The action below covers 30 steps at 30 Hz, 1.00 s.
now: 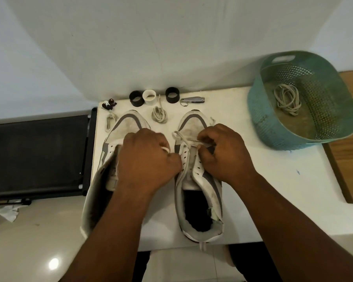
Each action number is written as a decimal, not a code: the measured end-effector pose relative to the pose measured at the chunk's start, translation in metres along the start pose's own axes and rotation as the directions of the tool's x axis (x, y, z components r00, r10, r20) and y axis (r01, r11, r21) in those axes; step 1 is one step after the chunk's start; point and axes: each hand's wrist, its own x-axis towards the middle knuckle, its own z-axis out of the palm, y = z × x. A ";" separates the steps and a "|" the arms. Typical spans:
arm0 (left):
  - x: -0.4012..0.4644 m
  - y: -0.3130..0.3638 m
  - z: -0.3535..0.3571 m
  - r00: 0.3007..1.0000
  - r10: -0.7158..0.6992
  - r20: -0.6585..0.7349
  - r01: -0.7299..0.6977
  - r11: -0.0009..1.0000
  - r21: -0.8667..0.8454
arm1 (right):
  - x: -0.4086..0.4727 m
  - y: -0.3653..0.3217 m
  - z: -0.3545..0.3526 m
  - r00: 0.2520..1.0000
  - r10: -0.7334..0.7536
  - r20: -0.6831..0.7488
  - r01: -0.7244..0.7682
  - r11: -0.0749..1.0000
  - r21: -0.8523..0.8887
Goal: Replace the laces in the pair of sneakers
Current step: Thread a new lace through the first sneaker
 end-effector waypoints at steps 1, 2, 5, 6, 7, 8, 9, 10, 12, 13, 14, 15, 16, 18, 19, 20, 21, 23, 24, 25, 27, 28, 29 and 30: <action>-0.001 0.001 0.003 0.999 0.014 -0.032 -0.014 1.000 -0.006 | 0.000 0.000 -0.001 1.000 0.001 -0.017 -0.001 1.000 -0.008; -0.001 0.001 0.005 0.996 0.036 -0.083 -0.040 0.998 -0.045 | 0.001 0.001 -0.002 0.999 0.002 -0.037 -0.003 1.000 -0.014; -0.001 0.009 0.005 0.979 0.034 -0.201 -0.093 0.952 -0.291 | 0.003 0.003 -0.009 0.991 0.011 -0.132 -0.008 1.000 0.019; -0.001 0.013 0.005 0.976 -0.011 -0.215 -0.075 0.919 -0.387 | 0.004 0.003 -0.013 0.981 0.021 -0.192 -0.009 0.998 0.060; -0.001 0.017 0.007 0.971 -0.052 -0.234 -0.065 0.884 -0.463 | 0.005 0.002 -0.017 0.964 0.047 -0.262 -0.014 0.992 0.126; -0.001 0.019 0.009 0.966 -0.081 -0.244 -0.061 0.850 -0.524 | 0.006 0.000 -0.023 0.942 0.085 -0.324 -0.016 0.978 0.208; -0.001 0.020 0.010 0.966 -0.091 -0.242 -0.068 0.813 -0.579 | 0.006 -0.003 -0.027 0.925 0.112 -0.362 -0.005 0.959 0.284; 0.000 0.020 0.011 0.973 -0.067 -0.221 -0.087 0.779 -0.621 | 0.006 -0.007 -0.031 0.921 0.108 -0.375 0.026 0.942 0.335; 0.001 0.020 0.010 0.987 0.079 -0.140 -0.152 0.745 -0.649 | 0.003 -0.017 -0.035 0.938 -0.001 -0.348 0.127 0.932 0.339; 0.001 0.020 0.010 0.983 0.159 -0.094 -0.182 0.741 -0.647 | 0.001 -0.022 -0.035 0.942 -0.078 -0.328 0.185 0.933 0.309; 0.002 0.019 0.011 0.974 0.221 -0.053 -0.203 0.742 -0.639 | 0.000 -0.024 -0.034 0.938 -0.144 -0.315 0.234 0.933 0.273; 0.004 0.020 0.012 0.965 0.260 -0.024 -0.215 0.739 -0.638 | -0.001 -0.025 -0.033 0.934 -0.181 -0.309 0.261 0.935 0.240; 0.004 0.020 0.012 0.963 0.270 -0.021 -0.222 0.743 -0.631 | 0.000 -0.023 -0.032 0.933 -0.191 -0.306 0.264 0.940 0.217; 0.004 0.022 0.010 0.978 0.196 -0.064 -0.190 0.734 -0.652 | 0.003 -0.016 -0.035 0.936 -0.167 -0.309 0.232 0.955 0.186; 0.004 0.022 0.009 0.989 0.108 -0.104 -0.150 0.714 -0.684 | 0.004 -0.011 -0.039 0.939 -0.135 -0.316 0.202 0.961 0.190; 0.006 0.022 0.007 0.991 -0.015 -0.131 -0.088 0.669 -0.738 | 0.006 -0.006 -0.042 0.941 -0.092 -0.325 0.168 0.963 0.213; 0.007 0.022 0.005 0.982 -0.144 -0.126 -0.019 0.583 -0.812 | 0.008 0.000 -0.046 0.942 -0.047 -0.332 0.135 0.960 0.247; 0.010 0.023 0.002 0.941 -0.336 -0.038 0.093 0.364 -0.927 | 0.011 0.009 -0.052 0.944 0.040 -0.327 0.077 0.939 0.336; 0.012 0.022 0.003 0.913 -0.407 0.026 0.146 0.268 -0.952 | 0.012 0.013 -0.053 0.945 0.084 -0.316 0.046 0.923 0.383; 0.013 0.022 0.004 0.884 -0.462 0.070 0.184 0.206 -0.961 | 0.013 0.014 -0.053 0.944 0.122 -0.307 0.017 0.910 0.414; 0.015 0.020 0.008 0.847 -0.525 0.078 0.222 0.216 -0.951 | 0.014 0.014 -0.053 0.942 0.181 -0.282 -0.035 0.889 0.456; 0.015 0.019 0.009 0.843 -0.537 0.027 0.198 0.264 -0.944 | 0.014 0.013 -0.053 0.946 0.204 -0.253 -0.056 0.869 0.491; 0.013 0.018 0.010 0.850 -0.523 -0.059 0.158 0.361 -0.919 | 0.014 0.010 -0.053 0.953 0.218 -0.208 -0.079 0.846 0.527; 0.010 0.019 0.007 0.867 -0.465 -0.178 0.101 0.515 -0.852 | 0.014 0.006 -0.053 0.967 0.204 -0.151 -0.090 0.831 0.548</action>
